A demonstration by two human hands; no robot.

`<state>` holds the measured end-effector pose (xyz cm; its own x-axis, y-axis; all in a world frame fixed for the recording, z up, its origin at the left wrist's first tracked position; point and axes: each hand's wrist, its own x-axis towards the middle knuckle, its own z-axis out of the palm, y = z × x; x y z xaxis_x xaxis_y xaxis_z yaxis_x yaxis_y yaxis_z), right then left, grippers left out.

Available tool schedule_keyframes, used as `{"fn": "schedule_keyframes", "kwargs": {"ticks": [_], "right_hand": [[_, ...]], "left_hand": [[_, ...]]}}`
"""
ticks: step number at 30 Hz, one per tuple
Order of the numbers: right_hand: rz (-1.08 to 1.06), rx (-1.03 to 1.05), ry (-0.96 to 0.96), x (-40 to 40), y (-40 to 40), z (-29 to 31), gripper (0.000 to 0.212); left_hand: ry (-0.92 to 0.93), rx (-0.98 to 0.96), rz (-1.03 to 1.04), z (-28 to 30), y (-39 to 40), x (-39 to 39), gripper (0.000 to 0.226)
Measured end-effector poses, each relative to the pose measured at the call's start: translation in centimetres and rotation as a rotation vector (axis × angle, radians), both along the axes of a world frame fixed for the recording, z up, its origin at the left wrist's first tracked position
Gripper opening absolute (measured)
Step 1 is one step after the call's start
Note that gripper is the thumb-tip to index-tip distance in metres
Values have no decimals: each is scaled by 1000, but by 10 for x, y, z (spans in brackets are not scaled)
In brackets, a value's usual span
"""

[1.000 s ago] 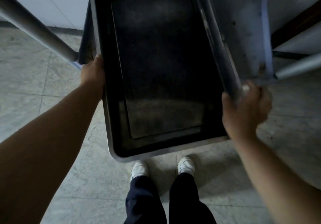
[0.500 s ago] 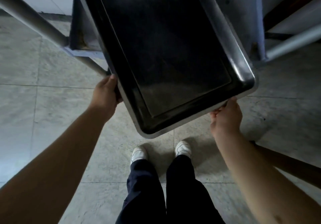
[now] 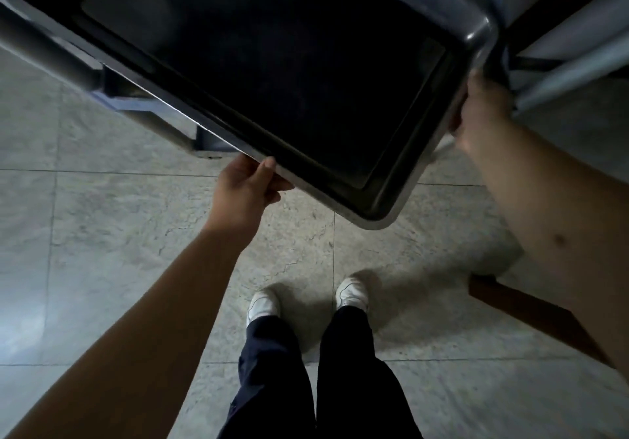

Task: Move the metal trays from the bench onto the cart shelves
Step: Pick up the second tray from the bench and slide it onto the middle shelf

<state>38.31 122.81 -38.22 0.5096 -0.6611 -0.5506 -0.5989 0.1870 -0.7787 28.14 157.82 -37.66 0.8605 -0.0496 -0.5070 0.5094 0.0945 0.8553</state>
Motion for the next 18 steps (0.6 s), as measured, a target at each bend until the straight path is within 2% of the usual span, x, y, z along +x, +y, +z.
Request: {"fn": "schedule_keyframes", "kwargs": {"ticks": [2,4,9,11,13,18], "right_hand": [[94,-236,97,7,5,0,40],[92,-330,109,-11,26,0,45],[208,-192,-20,-155,115,12,25],[174,-52,-6,-184,138,13,30],[91,-14,23,-175,139,8,33],[129,-214,28,-107,82,-3,30]], "left_hand": [[5,35,63,5,-11,-1,19],[34,51,135,7,-18,-6,19],[61,64,221,7,-31,-5,19],[74,33,220,6,-35,-4,18],[98,-12,213,5,-38,0,17],[92,-124,175,4,-75,39,16]]}}
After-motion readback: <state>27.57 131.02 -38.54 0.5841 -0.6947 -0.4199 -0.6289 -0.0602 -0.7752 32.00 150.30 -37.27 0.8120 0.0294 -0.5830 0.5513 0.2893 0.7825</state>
